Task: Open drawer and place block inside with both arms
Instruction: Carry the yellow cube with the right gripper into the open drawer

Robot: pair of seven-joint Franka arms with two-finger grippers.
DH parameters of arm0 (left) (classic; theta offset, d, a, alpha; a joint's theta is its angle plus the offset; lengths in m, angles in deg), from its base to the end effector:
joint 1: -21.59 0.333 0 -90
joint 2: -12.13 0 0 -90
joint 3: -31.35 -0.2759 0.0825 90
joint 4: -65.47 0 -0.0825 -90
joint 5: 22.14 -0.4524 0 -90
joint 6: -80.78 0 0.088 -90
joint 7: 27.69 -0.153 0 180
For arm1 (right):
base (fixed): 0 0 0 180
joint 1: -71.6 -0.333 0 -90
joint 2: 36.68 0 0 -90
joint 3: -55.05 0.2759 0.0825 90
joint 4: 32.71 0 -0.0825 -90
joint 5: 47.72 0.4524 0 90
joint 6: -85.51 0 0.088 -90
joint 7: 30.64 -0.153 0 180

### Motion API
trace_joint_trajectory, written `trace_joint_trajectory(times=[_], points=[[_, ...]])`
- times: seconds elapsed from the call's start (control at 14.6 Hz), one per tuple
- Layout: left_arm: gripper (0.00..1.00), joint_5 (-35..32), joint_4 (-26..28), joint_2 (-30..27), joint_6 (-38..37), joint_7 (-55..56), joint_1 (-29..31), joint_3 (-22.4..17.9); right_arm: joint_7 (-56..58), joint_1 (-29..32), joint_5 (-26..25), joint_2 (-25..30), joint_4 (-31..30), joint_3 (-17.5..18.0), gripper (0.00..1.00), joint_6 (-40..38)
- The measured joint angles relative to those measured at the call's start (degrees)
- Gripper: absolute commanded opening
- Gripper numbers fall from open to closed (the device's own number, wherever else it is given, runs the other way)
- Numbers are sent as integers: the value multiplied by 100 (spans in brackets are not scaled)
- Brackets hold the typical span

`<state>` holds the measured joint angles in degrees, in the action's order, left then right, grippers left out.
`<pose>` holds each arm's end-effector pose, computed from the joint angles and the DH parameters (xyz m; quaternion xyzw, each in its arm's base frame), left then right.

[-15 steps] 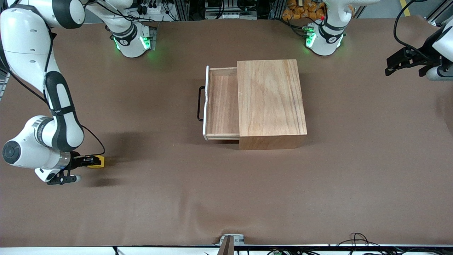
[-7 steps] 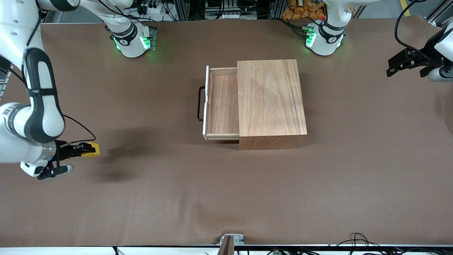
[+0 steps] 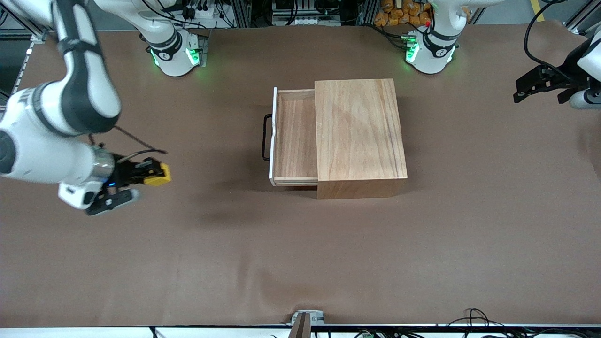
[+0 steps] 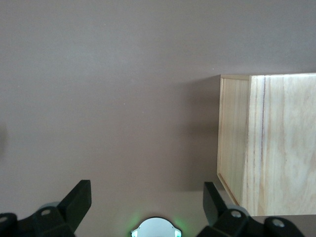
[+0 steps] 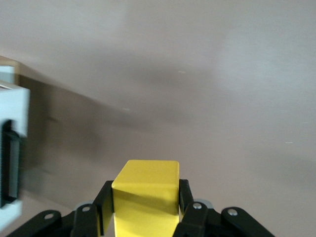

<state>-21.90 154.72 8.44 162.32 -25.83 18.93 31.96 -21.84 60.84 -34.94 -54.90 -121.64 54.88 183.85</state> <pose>0.5853 -0.0343 0.5721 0.9993 -0.0125 -0.0351 0.0002 0.6684 0.1563 0.3533 -0.9809 -0.1427 0.0780 0.1069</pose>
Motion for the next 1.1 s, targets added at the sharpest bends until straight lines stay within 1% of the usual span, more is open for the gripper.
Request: trace_joint_trajectory(times=[0.27,0.55,0.89,1.1], points=[[100,0,-38,30,6,-3,2,3,-1669,-1086,2,100,22,21,0,141],[100,0,-41,43,6,-3,3,2,-3182,-1929,2,96,27,15,0,605],[100,0,-209,238,34,-3,8,-2,-4433,-2649,-9,22,19,4,0,1054],[100,0,-238,267,34,-3,8,2,-4739,-2919,-10,-138,-18,0,0,1313]])
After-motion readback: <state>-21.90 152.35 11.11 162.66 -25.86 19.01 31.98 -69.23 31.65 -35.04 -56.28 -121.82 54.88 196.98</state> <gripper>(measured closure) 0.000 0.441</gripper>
